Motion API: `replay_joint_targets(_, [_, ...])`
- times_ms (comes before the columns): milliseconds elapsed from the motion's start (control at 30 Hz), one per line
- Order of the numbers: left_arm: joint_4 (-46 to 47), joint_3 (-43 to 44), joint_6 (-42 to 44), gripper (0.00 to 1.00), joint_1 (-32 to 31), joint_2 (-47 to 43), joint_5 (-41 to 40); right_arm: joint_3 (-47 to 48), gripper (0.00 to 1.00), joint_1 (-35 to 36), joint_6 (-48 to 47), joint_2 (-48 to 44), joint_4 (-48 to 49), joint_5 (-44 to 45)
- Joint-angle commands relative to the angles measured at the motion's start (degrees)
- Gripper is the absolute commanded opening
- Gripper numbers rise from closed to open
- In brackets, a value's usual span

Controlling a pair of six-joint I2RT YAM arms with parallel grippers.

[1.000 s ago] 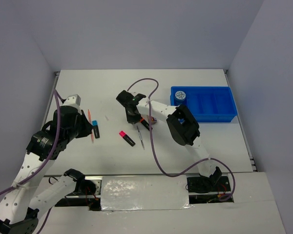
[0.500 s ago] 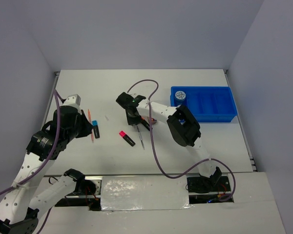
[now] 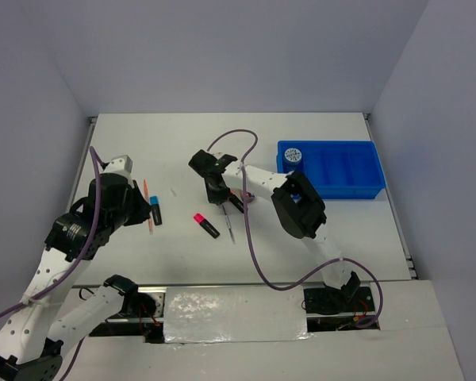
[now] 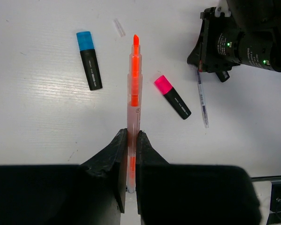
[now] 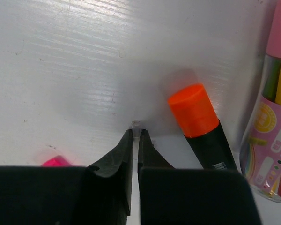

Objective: Sort the stationery into containers
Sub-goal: Close the pen cap on the pen.

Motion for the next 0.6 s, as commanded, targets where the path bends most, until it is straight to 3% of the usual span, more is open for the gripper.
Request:
replay_joint_targets(0, [1.14, -0.11, 1.21, 0.0, -0.09, -0.83, -0.32, 1.08, 0.0, 0.05, 0.39, 1.52, -2.91, -1.59])
replay_joint_targets(67, [1.23, -0.28, 1.3, 0.0, 0.0, -1.09, -0.06, 0.64, 0.0, -0.39, -0.49, 0.64, -0.11, -5.26])
replay_joint_targets(167, [3.68, -1.16, 2.44, 0.0, 0.0, -1.71, 4.06, -2.95, 0.0, -1.62, 0.38, -7.67, 6.66, -9.68])
replay_joint_targets(233, [7.01, -2.48, 4.37, 0.0, -0.09, -2.5, 12.57, -4.62, 0.0, -2.32, 3.1, -13.48, 10.96, -7.83])
replay_joint_targets(367, [20.34, -5.46, 4.82, 0.0, 0.0, -4.96, 30.58, -13.22, 0.0, -3.47, 10.04, -33.75, 19.84, 1.27])
replay_joint_targets(433, [25.11, -7.4, 2.89, 0.0, 0.0, -5.05, 39.35, -16.22, 0.0, -3.38, 16.25, -39.41, 23.26, 4.46])
replay_joint_targets(567, [40.56, -10.74, -3.51, 0.0, -0.09, -4.61, 50.38, -31.12, 0.0, -2.68, 28.75, -55.47, 32.31, 8.15])
